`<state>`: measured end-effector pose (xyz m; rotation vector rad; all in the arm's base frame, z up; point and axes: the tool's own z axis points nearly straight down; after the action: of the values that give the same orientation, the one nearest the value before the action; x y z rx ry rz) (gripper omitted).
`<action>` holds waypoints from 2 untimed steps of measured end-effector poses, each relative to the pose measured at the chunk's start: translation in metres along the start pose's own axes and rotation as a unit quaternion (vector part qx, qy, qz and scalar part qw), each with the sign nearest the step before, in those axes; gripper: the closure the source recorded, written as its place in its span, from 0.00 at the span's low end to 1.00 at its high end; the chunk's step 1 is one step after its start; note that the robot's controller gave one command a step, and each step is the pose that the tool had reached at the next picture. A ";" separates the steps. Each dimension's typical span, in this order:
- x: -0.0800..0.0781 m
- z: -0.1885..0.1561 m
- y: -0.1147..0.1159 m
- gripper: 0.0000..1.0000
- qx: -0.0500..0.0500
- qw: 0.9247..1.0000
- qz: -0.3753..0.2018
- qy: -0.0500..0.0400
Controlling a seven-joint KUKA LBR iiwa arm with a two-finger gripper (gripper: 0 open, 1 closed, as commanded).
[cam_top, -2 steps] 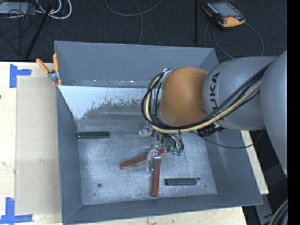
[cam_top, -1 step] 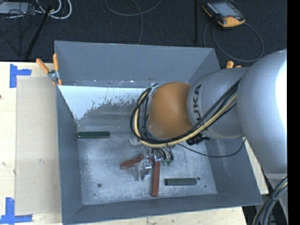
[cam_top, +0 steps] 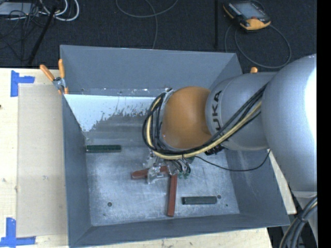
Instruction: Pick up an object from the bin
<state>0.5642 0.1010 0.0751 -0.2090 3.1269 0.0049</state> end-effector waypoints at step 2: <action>0.001 -0.003 0.000 1.00 0.000 1.000 0.000 0.001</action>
Offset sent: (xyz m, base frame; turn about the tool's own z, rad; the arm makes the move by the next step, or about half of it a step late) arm 0.0001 0.0001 0.0788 0.0000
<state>0.5634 0.1007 0.0777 -0.2078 3.1290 0.0048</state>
